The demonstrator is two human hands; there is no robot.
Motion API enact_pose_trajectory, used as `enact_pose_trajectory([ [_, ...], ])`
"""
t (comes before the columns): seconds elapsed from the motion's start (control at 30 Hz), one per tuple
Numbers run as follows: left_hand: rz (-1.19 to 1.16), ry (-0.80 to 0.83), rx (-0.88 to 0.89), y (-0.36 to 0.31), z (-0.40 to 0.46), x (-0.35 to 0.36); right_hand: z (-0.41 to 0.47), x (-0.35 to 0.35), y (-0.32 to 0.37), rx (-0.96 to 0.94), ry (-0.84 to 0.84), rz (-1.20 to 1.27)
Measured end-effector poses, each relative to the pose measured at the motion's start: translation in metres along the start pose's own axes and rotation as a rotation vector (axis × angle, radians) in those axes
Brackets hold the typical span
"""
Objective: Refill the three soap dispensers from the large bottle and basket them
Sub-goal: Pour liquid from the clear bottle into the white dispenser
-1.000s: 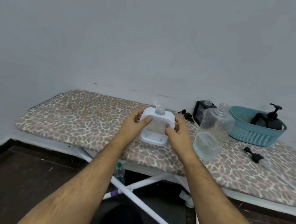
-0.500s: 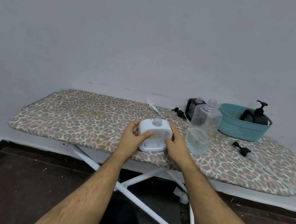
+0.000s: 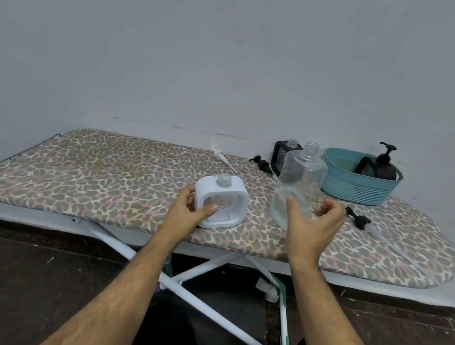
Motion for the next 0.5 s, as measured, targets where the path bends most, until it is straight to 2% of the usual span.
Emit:
enact_pose_trajectory([
  [0.13, 0.035, 0.037, -0.007, 0.004, 0.000, -0.002, 0.023, 0.006, -0.014, 0.139, 0.221, -0.010],
  [0.23, 0.052, 0.039, -0.008, 0.006, 0.000, -0.003, 0.031, 0.015, -0.015, 0.170, 0.390, 0.038],
  [0.5, 0.107, 0.011, 0.000, 0.006, 0.000, -0.001, 0.033, 0.023, -0.008, 0.153, 0.424, -0.009],
])
Point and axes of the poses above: each hand's wrist, its own z-axis towards the middle knuckle, its own x-axis out of the palm, y = z × x, the point moved 4 cm from there along z, towards the middle knuckle, and after that the axes turned 13 degrees about y, right-handed, at the moved point
